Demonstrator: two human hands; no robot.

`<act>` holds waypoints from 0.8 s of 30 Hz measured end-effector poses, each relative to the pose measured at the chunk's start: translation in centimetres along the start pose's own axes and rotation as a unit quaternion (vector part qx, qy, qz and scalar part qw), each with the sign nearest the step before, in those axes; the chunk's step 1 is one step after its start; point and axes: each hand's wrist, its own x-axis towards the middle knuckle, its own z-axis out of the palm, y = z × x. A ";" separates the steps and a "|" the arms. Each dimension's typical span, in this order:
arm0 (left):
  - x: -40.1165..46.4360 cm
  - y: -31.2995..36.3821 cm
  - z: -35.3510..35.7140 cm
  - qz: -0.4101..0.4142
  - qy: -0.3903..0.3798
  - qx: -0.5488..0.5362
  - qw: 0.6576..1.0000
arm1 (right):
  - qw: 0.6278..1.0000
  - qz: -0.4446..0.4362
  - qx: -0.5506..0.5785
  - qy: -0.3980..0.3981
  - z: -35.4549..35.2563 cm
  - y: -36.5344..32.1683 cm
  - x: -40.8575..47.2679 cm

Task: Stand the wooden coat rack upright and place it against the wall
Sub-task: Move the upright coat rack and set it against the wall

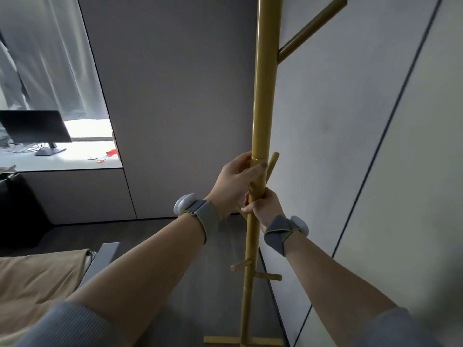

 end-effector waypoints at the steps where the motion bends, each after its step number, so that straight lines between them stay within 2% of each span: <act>1: 1.6 -0.7 -0.5 0.000 0.004 0.009 1.000 | 1.000 0.001 0.006 0.000 0.1 0.0 1.7; 11: 20.6 -8.4 -6.6 0.019 0.022 0.052 0.998 | 0.998 0.000 0.061 -0.019 4.5 0.5 21.3; 18: 33.5 -10.2 -10.6 0.043 0.010 0.082 0.996 | 0.999 -0.009 0.050 -0.015 6.9 -2.1 33.2; 24: 42.1 -11.4 -12.3 0.049 -0.008 0.104 0.993 | 0.998 0.009 0.034 -0.056 6.0 -3.8 41.1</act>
